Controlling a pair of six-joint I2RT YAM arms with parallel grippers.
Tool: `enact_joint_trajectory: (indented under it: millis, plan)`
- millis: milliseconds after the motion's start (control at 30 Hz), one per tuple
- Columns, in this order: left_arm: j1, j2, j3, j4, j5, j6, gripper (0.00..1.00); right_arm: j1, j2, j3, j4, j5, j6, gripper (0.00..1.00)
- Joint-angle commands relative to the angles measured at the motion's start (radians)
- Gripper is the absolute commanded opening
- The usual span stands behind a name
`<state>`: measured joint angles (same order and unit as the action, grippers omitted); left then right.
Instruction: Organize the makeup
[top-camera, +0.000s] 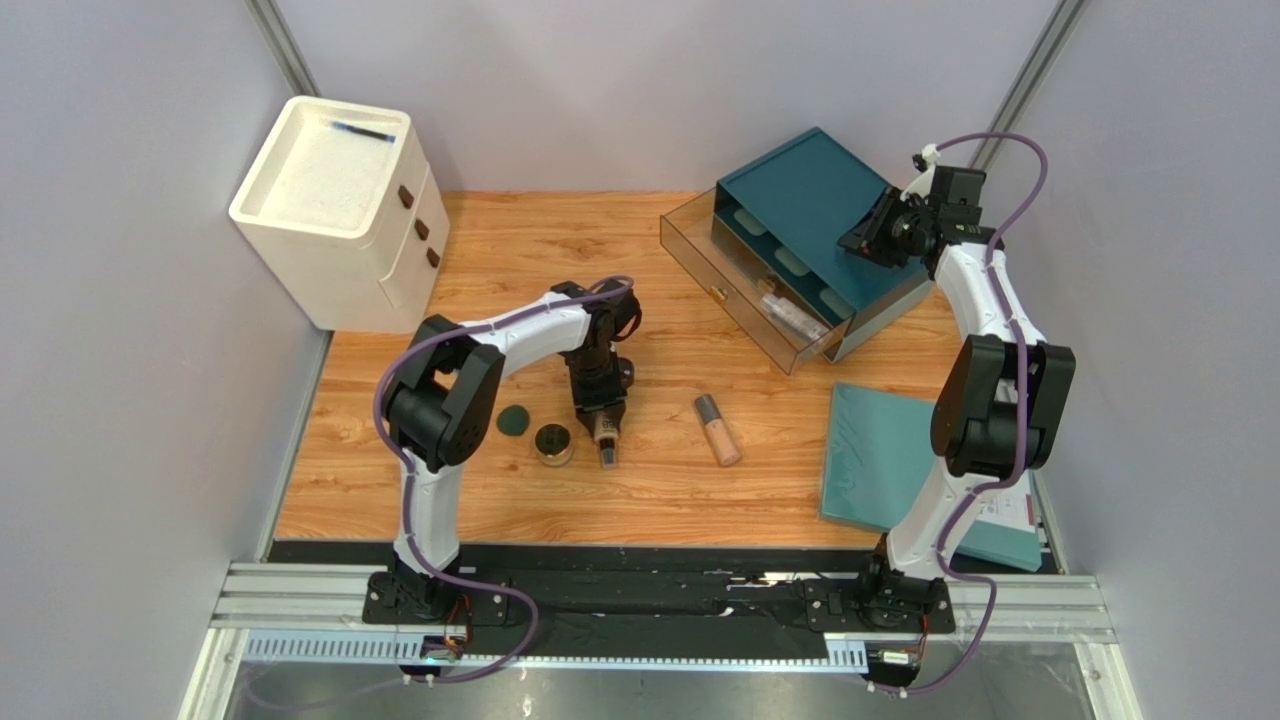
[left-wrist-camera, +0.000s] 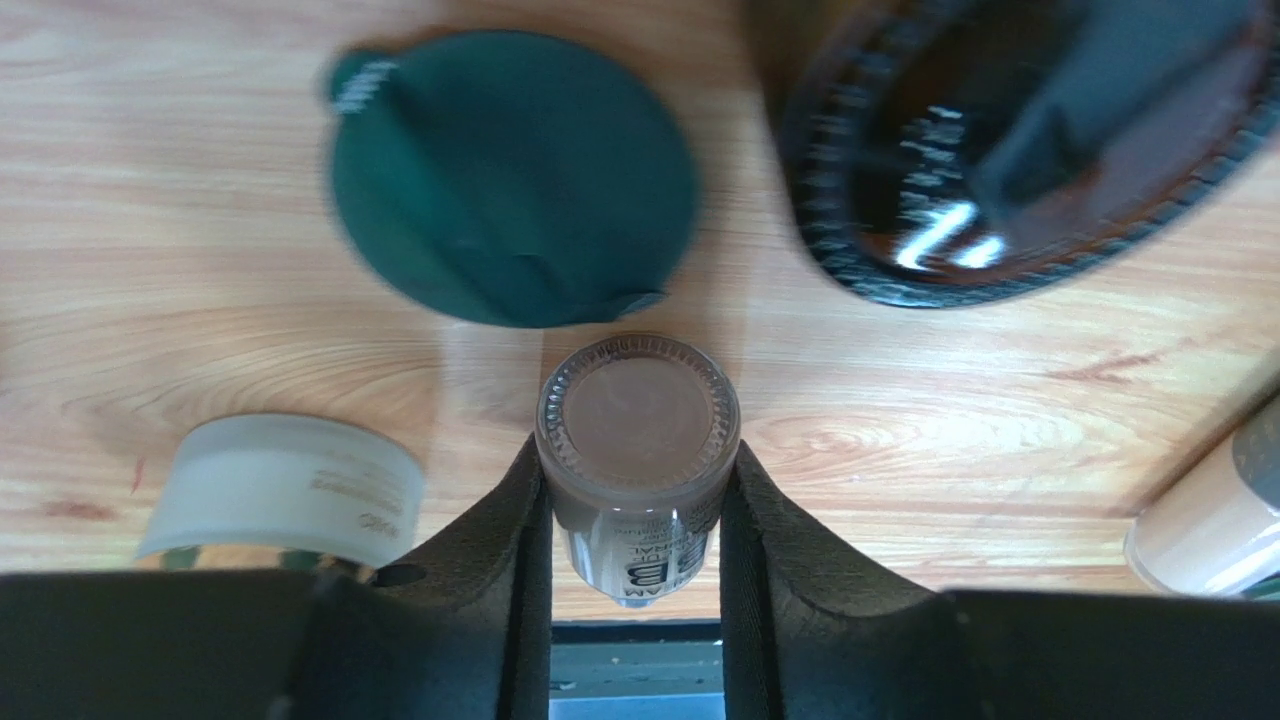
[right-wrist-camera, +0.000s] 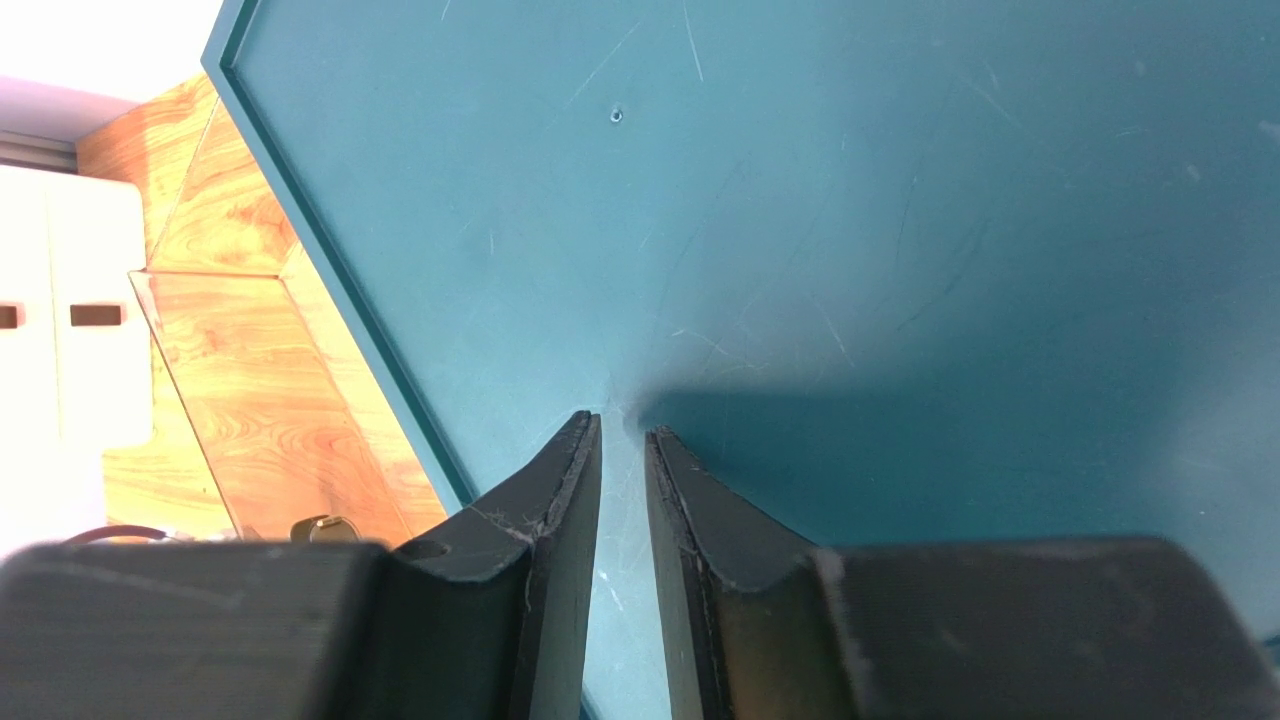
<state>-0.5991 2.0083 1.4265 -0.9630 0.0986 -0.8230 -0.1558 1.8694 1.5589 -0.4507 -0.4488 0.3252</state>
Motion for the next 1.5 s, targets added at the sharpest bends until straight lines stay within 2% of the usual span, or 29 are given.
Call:
enact_joint_trajectory:
  millis: [0, 233, 400, 500, 567, 667, 700, 800, 867, 967, 1033, 1167, 1233, 1267, 1367, 1467]
  plan:
    - [-0.03, 0.01, 0.063, -0.005, 0.01, 0.035, 0.0, 0.022, 0.134, -0.094, -0.313, 0.068, -0.035, 0.27]
    - [-0.037, -0.124, 0.11, 0.021, -0.033, 0.068, 0.0, 0.022, 0.134, -0.094, -0.313, 0.065, -0.034, 0.27]
    - [-0.037, -0.246, 0.124, 0.234, 0.001, 0.085, 0.0, 0.022, 0.139, -0.085, -0.315, 0.062, -0.034, 0.27]
    - [-0.036, -0.243, 0.197, 0.326, 0.035, 0.084, 0.0, 0.022, 0.142, -0.076, -0.322, 0.056, -0.032, 0.27]
    - [-0.036, -0.189, 0.271, 0.397, 0.09, 0.075, 0.0, 0.022, 0.143, -0.069, -0.324, 0.056, -0.032, 0.27]
    - [-0.037, -0.051, 0.498, 0.437, 0.203, 0.041, 0.0, 0.022, 0.145, -0.066, -0.327, 0.052, -0.031, 0.27]
    - [-0.037, -0.007, 0.637, 0.432, 0.231, 0.029, 0.0, 0.022, 0.143, -0.066, -0.327, 0.053, -0.029, 0.27]
    - [-0.037, 0.198, 0.876, 0.438, 0.305, -0.048, 0.0, 0.022, 0.142, -0.068, -0.325, 0.047, -0.028, 0.27]
    - [-0.033, 0.251, 0.937, 0.473, 0.32, -0.131, 0.0, 0.022, 0.14, -0.068, -0.321, 0.038, -0.02, 0.27]
    - [-0.03, 0.296, 0.933, 0.578, 0.303, -0.225, 0.0, 0.022, 0.139, -0.069, -0.322, 0.029, -0.015, 0.27]
    - [-0.027, 0.32, 0.931, 0.583, 0.28, -0.246, 0.03, 0.022, 0.135, -0.069, -0.322, 0.03, -0.015, 0.27]
    - [-0.015, 0.334, 0.888, 0.595, 0.282, -0.266, 0.31, 0.022, 0.129, -0.071, -0.322, 0.036, -0.017, 0.27]
    - [-0.007, 0.333, 0.87, 0.63, 0.3, -0.29, 0.34, 0.022, 0.132, -0.072, -0.322, 0.038, -0.014, 0.27]
    - [-0.002, 0.333, 0.865, 0.636, 0.302, -0.291, 0.4, 0.022, 0.131, -0.071, -0.322, 0.036, -0.014, 0.27]
    - [0.004, 0.328, 0.871, 0.635, 0.297, -0.28, 0.49, 0.022, 0.132, -0.071, -0.322, 0.038, -0.014, 0.27]
    - [0.021, 0.319, 0.879, 0.609, 0.297, -0.268, 0.51, 0.022, 0.122, -0.077, -0.319, 0.056, -0.014, 0.27]
